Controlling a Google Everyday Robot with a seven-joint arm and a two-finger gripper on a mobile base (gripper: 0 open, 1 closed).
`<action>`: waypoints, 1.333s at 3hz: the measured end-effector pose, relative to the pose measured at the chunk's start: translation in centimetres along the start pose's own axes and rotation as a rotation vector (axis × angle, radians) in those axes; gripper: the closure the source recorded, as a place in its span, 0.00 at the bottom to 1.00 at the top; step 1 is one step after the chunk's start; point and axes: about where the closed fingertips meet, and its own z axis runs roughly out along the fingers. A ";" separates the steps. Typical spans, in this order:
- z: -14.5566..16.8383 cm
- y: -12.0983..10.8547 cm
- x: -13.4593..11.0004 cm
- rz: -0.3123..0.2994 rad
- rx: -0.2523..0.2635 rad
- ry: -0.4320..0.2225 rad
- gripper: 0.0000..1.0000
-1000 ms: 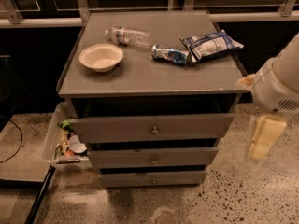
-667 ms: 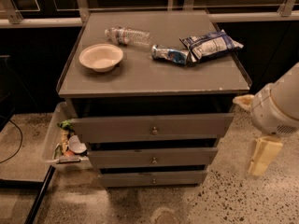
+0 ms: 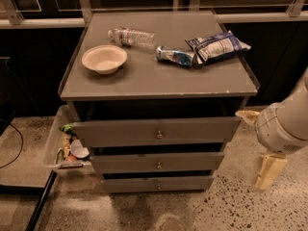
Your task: Open middle drawer
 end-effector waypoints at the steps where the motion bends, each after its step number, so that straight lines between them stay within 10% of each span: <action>1: 1.4 0.3 0.7 0.033 -0.033 -0.026 0.00; 4: 15.6 -0.2 3.0 -0.037 -0.012 -0.154 0.00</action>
Offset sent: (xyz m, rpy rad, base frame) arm 0.0212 0.0012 -0.1219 0.1504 0.0468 -0.0055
